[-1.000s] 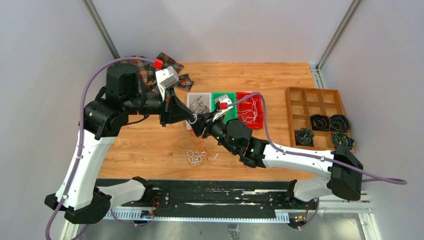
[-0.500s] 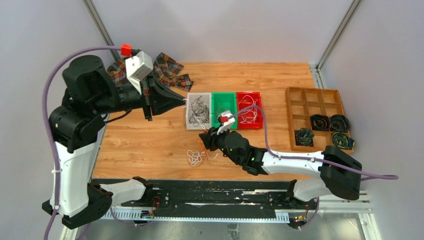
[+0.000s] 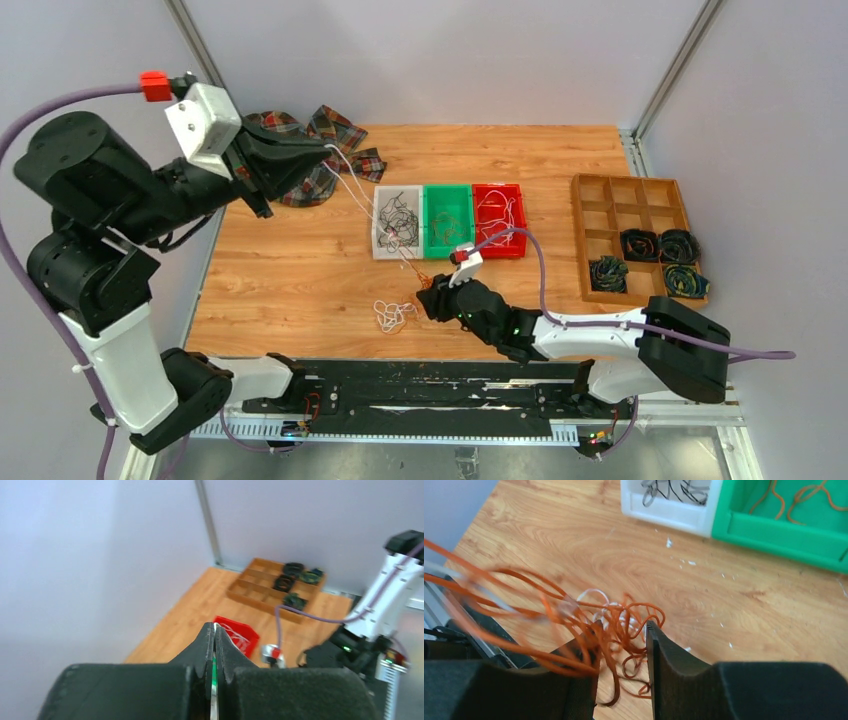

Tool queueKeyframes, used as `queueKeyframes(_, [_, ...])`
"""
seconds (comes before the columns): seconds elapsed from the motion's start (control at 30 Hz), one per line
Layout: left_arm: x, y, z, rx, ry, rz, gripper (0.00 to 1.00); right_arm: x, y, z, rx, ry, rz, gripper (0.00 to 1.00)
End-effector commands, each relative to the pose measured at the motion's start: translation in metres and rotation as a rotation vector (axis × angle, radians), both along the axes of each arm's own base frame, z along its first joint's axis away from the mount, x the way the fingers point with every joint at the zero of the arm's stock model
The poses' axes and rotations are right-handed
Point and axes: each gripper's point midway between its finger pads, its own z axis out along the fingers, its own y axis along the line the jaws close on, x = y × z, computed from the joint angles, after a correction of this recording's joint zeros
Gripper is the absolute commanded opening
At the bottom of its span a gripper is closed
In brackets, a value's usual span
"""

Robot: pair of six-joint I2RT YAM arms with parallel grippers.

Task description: Untangle the cables

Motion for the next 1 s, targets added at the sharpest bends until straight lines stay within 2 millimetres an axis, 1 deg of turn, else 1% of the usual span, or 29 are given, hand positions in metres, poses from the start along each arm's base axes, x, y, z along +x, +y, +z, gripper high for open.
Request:
queueKeyframes(0.0, [0.013, 0.033, 0.051, -0.049, -0.234, 0.216, 0.01, -0.013, -0.023, -0.039, -0.078, 0.075, -0.030, 0.38])
queueKeyframes(0.17, [0.024, 0.064, 0.088, -0.119, -0.395, 0.407, 0.00, -0.018, -0.030, -0.055, -0.096, 0.103, -0.034, 0.38])
queueKeyframes(0.27, [0.027, 0.079, 0.102, -0.162, -0.452, 0.492, 0.01, -0.021, -0.033, -0.062, -0.106, 0.116, -0.035, 0.40])
queueKeyframes(0.3, [0.026, 0.078, 0.102, -0.164, -0.458, 0.487, 0.01, -0.021, -0.033, -0.061, -0.104, 0.114, -0.035, 0.41])
queueKeyframes(0.33, [0.024, 0.073, 0.099, -0.149, -0.455, 0.457, 0.01, -0.021, -0.032, -0.057, -0.098, 0.106, -0.029, 0.42])
queueKeyframes(0.4, [0.024, 0.060, 0.082, -0.110, -0.408, 0.384, 0.01, -0.019, -0.031, -0.041, -0.091, 0.073, -0.018, 0.46])
queueKeyframes(0.47, [0.023, 0.049, 0.065, -0.084, -0.367, 0.325, 0.01, -0.014, -0.026, -0.012, -0.075, 0.020, -0.013, 0.52])
queueKeyframes(0.57, [0.020, 0.037, 0.045, -0.053, -0.328, 0.251, 0.01, -0.008, -0.020, 0.046, -0.029, -0.086, 0.012, 0.61])
queueKeyframes(0.63, [0.017, 0.031, 0.037, -0.045, -0.304, 0.214, 0.01, -0.007, -0.016, 0.085, 0.003, -0.155, 0.040, 0.64])
queueKeyframes(0.7, [0.010, 0.024, 0.032, -0.035, -0.292, 0.154, 0.01, -0.009, -0.010, 0.127, 0.047, -0.224, 0.079, 0.66])
queueKeyframes(0.77, [0.005, 0.019, 0.027, -0.034, -0.278, 0.112, 0.00, -0.013, -0.003, 0.163, 0.075, -0.288, 0.129, 0.67])
queueKeyframes(0.87, [0.001, 0.014, 0.023, -0.035, -0.256, 0.075, 0.00, -0.019, 0.010, 0.207, 0.126, -0.347, 0.197, 0.67])
queueKeyframes(0.97, [-0.004, 0.010, 0.019, -0.038, -0.239, 0.038, 0.01, -0.024, 0.025, 0.236, 0.186, -0.384, 0.249, 0.67])
